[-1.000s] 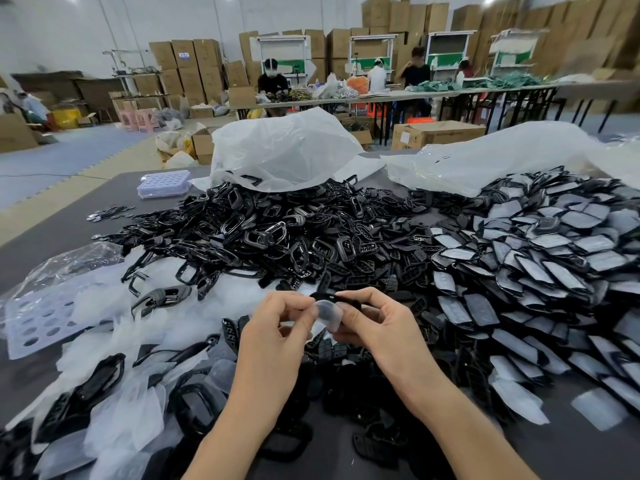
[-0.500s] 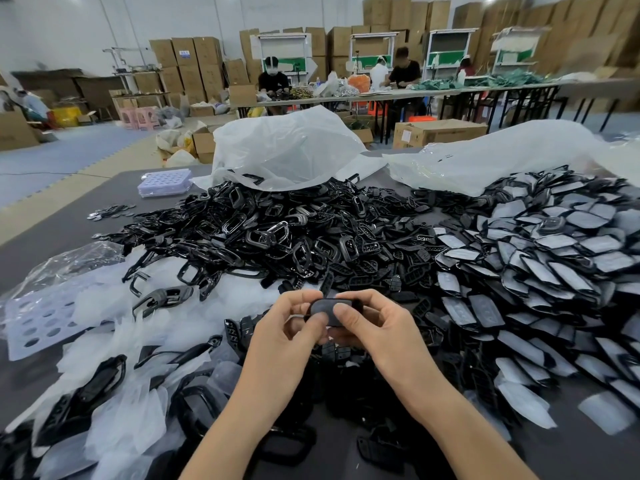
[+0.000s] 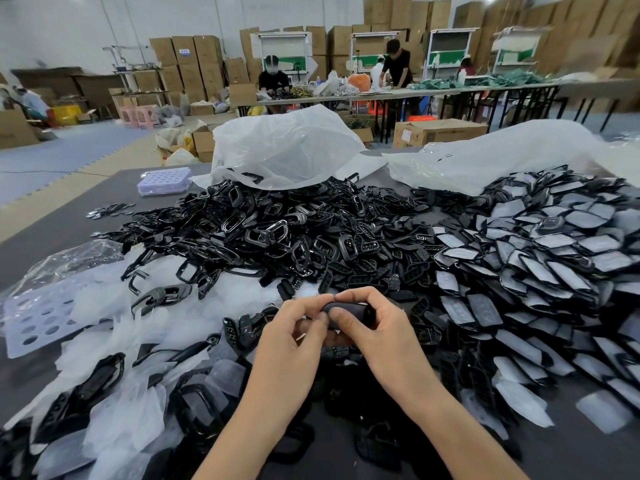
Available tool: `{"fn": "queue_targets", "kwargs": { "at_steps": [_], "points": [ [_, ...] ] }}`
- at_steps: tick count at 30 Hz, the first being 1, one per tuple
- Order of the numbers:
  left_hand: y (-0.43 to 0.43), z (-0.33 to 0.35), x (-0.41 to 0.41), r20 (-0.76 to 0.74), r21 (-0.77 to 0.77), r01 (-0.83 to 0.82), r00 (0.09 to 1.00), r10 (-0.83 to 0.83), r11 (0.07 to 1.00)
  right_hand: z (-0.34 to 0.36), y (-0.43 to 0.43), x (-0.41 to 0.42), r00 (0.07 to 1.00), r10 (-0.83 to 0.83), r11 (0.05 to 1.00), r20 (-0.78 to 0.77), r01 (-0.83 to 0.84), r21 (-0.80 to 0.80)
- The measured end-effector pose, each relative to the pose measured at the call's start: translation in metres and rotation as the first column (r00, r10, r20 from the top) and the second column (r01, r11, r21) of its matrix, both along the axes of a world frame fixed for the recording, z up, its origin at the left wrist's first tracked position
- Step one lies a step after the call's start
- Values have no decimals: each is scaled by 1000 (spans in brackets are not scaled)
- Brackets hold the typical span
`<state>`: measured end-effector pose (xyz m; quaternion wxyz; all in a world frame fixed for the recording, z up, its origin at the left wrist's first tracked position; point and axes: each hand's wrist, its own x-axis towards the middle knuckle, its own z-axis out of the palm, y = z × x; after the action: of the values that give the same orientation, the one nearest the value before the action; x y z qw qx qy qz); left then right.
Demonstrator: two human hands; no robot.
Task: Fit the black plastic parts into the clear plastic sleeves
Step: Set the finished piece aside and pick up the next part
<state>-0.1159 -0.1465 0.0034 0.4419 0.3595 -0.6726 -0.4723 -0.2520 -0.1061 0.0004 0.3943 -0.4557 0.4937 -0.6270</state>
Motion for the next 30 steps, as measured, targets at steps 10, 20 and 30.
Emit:
{"fn": "queue_targets", "kwargs": {
  "at_steps": [10,20,30],
  "points": [
    [4,5,0,15,-33,-3,1000,3,999,-1,0,-4,999,28,1000,-22,-27,12],
    [4,7,2,-2,-61,-79,997,79,995,0,-1,-5,982,19,1000,187,-22,14],
    [4,5,1,15,-93,-55,998,56,994,-1,-6,-5,932,54,994,358,-83,65]
  ]
}}
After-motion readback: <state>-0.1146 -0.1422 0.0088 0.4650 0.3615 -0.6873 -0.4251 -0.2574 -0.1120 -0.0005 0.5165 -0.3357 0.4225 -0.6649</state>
